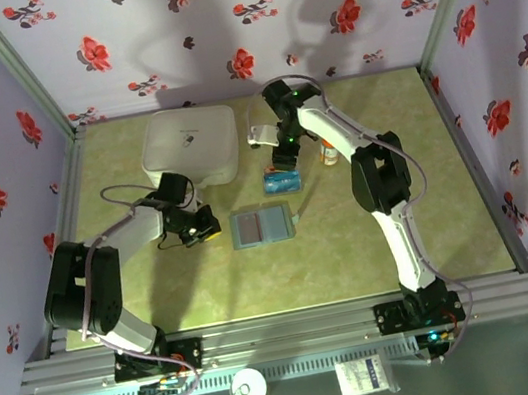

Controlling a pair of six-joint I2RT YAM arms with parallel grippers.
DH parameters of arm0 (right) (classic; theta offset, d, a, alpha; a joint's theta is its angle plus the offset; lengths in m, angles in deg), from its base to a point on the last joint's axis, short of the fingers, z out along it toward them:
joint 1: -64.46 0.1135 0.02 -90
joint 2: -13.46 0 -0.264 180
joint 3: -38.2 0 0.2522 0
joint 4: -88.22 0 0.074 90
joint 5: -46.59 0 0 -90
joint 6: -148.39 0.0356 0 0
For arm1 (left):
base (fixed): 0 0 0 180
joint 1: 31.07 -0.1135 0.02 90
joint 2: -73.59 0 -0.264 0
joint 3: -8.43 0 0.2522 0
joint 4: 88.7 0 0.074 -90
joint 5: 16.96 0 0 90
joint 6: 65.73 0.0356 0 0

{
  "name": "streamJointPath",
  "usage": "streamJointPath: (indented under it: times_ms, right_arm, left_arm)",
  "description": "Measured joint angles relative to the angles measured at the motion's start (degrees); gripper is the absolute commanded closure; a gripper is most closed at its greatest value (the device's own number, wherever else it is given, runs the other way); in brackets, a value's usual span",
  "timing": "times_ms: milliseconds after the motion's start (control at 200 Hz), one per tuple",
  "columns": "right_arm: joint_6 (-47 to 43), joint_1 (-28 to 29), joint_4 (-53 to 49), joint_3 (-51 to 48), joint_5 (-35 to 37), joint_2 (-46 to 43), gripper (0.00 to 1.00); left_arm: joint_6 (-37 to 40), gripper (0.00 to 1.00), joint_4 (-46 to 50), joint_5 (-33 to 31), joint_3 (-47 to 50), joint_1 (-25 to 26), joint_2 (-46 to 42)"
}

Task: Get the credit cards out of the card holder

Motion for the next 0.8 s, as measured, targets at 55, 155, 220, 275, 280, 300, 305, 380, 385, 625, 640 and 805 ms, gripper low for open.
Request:
streamJointPath:
  times_ms: [55,155,220,275,280,300,305,380,385,625,640,805]
  right_arm:
    - [0.0,0.0,0.3,-0.2,0.0,0.0,0.36]
    - [0.0,0.0,0.8,-0.2,0.5,0.0,0.36]
    - [0.1,0.0,1.6,-0.5,1.0,0.0,0.37]
    - [0.1,0.0,2.4,-0.9,1.5,0.0,0.38]
    - [0.1,0.0,2.4,-0.9,1.5,0.0,0.38]
    - [0.3,0.0,2.6,-1.0,1.7,0.0,0.38]
    - [0.3,0.0,2.7,-1.1,1.8,0.0,0.38]
    - [0.7,0.0,3.5,-1.4,2.5,0.0,0.39]
    - [0.8,0.0,3.6,-1.4,2.5,0.0,0.39]
    - [1.6,0.0,7.3,-2.4,3.5,-0.6,0.41]
    - [1.7,-0.1,7.4,-2.4,3.6,-0.6,0.41]
    - [2.8,-0.2,10.8,-2.5,4.8,-1.1,0.42]
  left_arm:
    - [0.0,0.93,0.0,0.1,0.0,0.0,0.1]
    - [0.0,0.93,-0.2,0.1,0.0,0.0,0.2]
    - [0.0,0.93,-0.2,0.1,0.0,0.0,0.3]
    - [0.0,0.93,-0.2,0.1,0.0,0.0,0.5]
    - [0.0,0.93,-0.2,0.1,0.0,0.0,0.5]
    - [0.0,0.93,-0.2,0.1,0.0,0.0,0.7]
    - [0.0,0.93,-0.2,0.1,0.0,0.0,0.7]
    - [0.0,0.93,-0.2,0.1,0.0,0.0,1.1]
    - [0.0,0.93,-0.2,0.1,0.0,0.0,1.2]
    - [0.0,0.94,-0.2,0.1,0.0,0.0,1.5]
    - [0.0,0.94,-0.2,0.1,0.0,0.0,1.5]
    - [0.0,0.94,-0.2,0.1,0.0,0.0,1.5]
